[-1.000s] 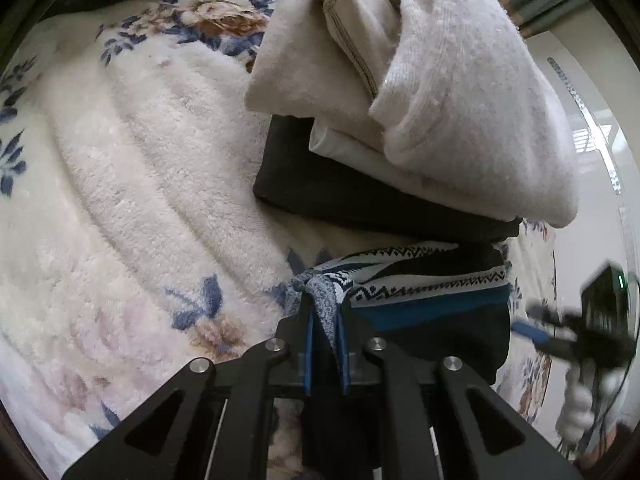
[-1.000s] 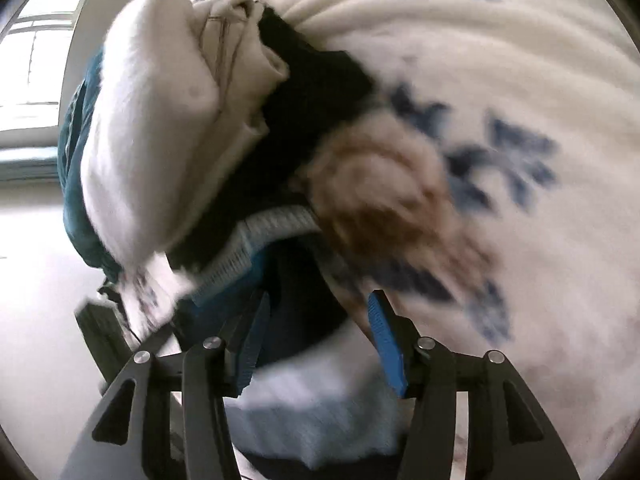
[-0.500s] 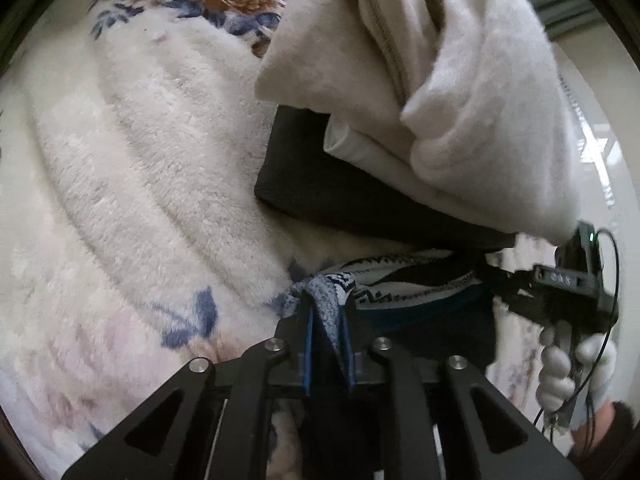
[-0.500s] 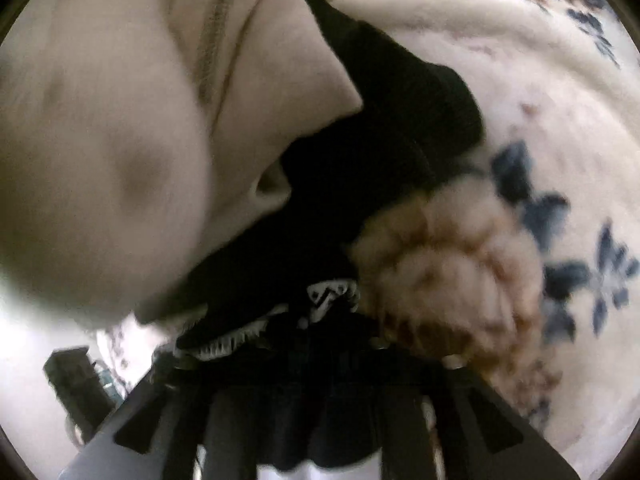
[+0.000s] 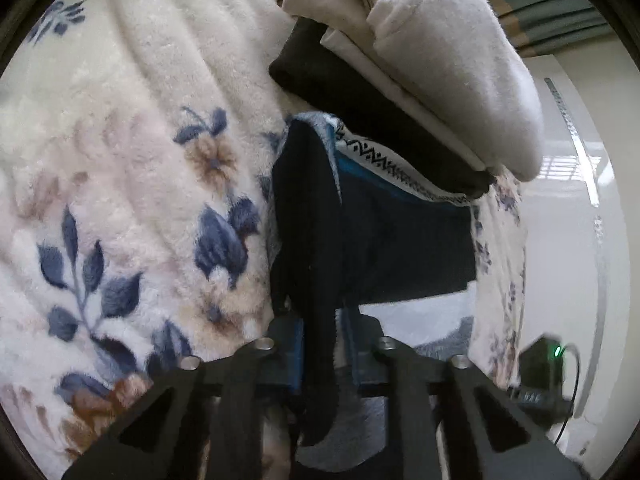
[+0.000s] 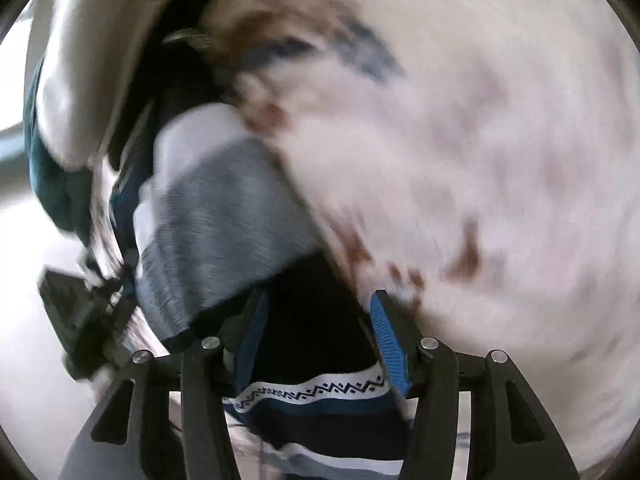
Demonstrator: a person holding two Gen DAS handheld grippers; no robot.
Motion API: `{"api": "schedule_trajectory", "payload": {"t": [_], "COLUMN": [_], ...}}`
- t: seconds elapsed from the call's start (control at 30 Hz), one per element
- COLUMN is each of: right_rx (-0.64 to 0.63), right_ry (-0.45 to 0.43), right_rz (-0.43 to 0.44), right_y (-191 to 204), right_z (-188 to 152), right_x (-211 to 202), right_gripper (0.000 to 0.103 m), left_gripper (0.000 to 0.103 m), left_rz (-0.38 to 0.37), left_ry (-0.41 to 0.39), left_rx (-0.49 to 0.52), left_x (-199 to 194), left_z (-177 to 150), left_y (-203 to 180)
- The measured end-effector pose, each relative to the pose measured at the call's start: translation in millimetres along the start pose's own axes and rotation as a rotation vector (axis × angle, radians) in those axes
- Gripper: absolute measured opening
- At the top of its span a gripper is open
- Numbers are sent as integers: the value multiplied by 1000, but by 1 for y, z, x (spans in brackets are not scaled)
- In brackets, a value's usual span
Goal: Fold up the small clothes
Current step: 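Grasp the sweater hem with both grippers and lift it toward the collar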
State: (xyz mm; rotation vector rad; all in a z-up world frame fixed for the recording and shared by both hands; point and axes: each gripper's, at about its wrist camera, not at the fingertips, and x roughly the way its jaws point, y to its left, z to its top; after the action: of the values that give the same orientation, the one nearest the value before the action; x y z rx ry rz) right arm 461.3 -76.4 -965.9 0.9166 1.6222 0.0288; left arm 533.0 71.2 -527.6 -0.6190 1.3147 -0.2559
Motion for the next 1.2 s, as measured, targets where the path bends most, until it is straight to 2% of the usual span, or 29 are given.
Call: {"api": "schedule_trajectory", "payload": {"t": [0.03,0.1,0.23,0.3,0.33,0.4,0.43,0.47,0.5,0.53,0.6,0.73,0.8,0.93,1.03,1.17,1.2], "right_rx": [50,85,116,81,63,-1,-43,-58,-76,-93,-115,-139,-139,-101,-96,-34,-25], "right_ry": [-9,-56,-142,-101,-68,-62,-44,-22,4,26,52,89,132,251,288,288,291], "right_rz": [22,26,-67,-81,-80,-95,-69,-40,-12,11,21,-88,-122,-144,-139,-60,-43], "right_y": [-7,-10,-13,-9,-8,12,21,24,26,27,27,-1,-35,-102,-125,-149,-152], "right_z": [-4,-12,-12,-10,-9,-15,-20,-19,-26,-38,-60,-118,-139,-187,-221,-243,-247], "right_x": [4,7,-4,0,0,-3,-8,-24,-31,-38,-46,-59,-71,-57,-32,-13,-11], "right_gripper": [2,2,0,0,1,4,12,33,45,58,59,59,59,59,59,59,56], "left_gripper": [9,9,9,9,12,16,24,31,35,43,45,45,45,45,45,44,43], "left_rz": [3,22,51,42,43,32,23,12,-1,-8,-9,-8,18,55,77,45,42], "left_ry": [-11,-10,0,10,15,17,17,17,16,14,11,92,155,279,309,277,248], "left_rx": [-2,5,23,17,18,11,0,-2,0,3,2,-31,-42,-134,-145,-148,-139], "left_x": [1,3,7,3,3,-5,-15,-23,-33,-44,-68,-98,-102,-83,-70,-64,-67], "left_z": [2,5,4,6,4,2,-2,-10,-18,-27,-54,-131,-176,-265,-304,-329,-331], "left_y": [-1,-5,-7,-5,-8,-11,-11,-8,-6,-4,3,20,26,46,52,51,49]}}
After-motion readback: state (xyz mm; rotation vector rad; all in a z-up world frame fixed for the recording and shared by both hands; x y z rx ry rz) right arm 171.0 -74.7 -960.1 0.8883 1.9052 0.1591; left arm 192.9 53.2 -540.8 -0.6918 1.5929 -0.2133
